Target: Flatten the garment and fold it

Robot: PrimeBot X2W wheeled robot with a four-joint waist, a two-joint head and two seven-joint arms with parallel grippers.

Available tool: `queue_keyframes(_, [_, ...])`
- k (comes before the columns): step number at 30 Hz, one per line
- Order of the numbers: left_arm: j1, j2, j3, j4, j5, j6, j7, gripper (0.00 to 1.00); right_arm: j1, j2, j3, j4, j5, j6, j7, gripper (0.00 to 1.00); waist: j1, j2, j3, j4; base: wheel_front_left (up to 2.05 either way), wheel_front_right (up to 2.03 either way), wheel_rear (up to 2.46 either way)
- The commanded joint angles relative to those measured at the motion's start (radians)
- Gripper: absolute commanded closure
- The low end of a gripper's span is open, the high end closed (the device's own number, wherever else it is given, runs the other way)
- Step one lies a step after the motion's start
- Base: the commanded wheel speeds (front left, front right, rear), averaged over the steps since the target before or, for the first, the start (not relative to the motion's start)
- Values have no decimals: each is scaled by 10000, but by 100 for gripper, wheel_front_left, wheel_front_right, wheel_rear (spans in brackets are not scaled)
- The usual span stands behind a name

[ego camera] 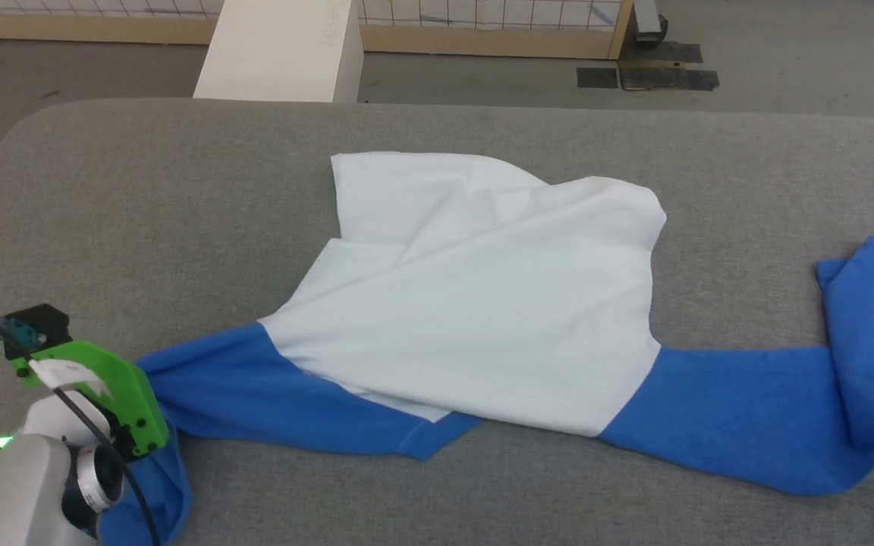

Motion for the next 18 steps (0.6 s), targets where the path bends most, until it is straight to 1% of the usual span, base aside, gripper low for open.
queue_keyframes(1, [-182,17,54,41,-84,-36,-57,55,94,4,114,-45,-35,-13,26,0,0,0,12,19,0,0,0])
queue_keyframes(2, [-193,-71,64,49,-186,-99,-97,0,106,4,222,-33,-18,-13,31,0,0,0,2,23,0,0,0])
queue_keyframes(5, [-108,-385,186,-57,-452,-176,-420,0,120,4,692,-52,21,-13,63,0,0,0,-52,30,0,0,0])
queue_keyframes(6, [-39,-526,333,-216,-564,-179,-715,0,92,5,966,-93,26,-13,96,0,0,0,-66,27,0,0,0])
queue_keyframes(8, [130,-608,566,-642,-512,-236,-1513,0,-55,5,1614,-161,157,-13,245,0,0,0,-50,40,0,0,0])
queue_keyframes(10, [278,-639,788,-1136,-178,-252,-2691,0,-292,5,2279,-188,206,-13,432,0,0,0,-23,100,0,0,0])
queue_keyframes(12, [375,-592,794,-1633,446,-402,-4148,0,-604,-2,2952,-107,88,-13,760,0,0,0,75,193,0,0,0])
queue_keyframes(13, [441,-665,784,-1796,721,-440,-4922,0,-827,-23,3334,43,5,-13,1022,0,0,0,128,258,0,0,0])
queue_keyframes(14, [500,-692,686,-1897,966,-530,-5481,0,-1011,-32,3578,204,-54,-13,1283,0,0,0,180,324,0,0,0])
queue_keyframes(15, [528,-825,684,-2031,1215,-540,-6331,0,-1265,-45,3858,441,-145,-13,1649,0,0,0,256,405,0,0,0])
queue_keyframes(18, [649,-1133,315,-2041,1718,-720,-7775,0,-1985,-252,4476,1210,-527,-13,2655,0,0,0,502,691,0,0,0])
